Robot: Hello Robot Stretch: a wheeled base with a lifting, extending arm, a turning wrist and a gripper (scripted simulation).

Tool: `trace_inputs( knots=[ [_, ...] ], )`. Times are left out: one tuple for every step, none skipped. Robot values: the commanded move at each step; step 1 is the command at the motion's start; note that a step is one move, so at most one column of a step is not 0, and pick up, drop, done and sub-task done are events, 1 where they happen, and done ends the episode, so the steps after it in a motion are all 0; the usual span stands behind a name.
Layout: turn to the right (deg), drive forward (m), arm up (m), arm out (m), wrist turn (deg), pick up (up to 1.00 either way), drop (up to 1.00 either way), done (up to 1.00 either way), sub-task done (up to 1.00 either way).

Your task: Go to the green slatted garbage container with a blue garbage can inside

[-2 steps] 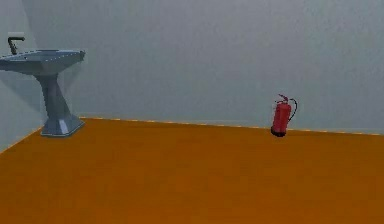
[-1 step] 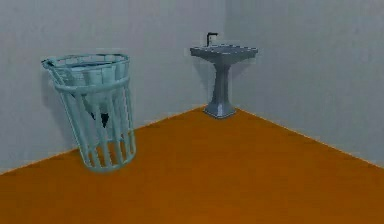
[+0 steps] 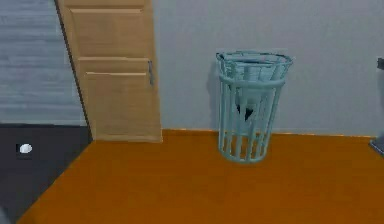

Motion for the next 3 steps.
trace_inputs(
  knots=[
    [0.0,1.00,0.00,0.00,0.0,0.00,0.00,0.00,0.00],
    [-15.0,0.00,0.00,0.00,0.0,0.00,0.00,0.00,0.00],
    [0.0,0.15,0.00,0.00,0.0,0.00,0.00,0.00,0.00]
  ],
)
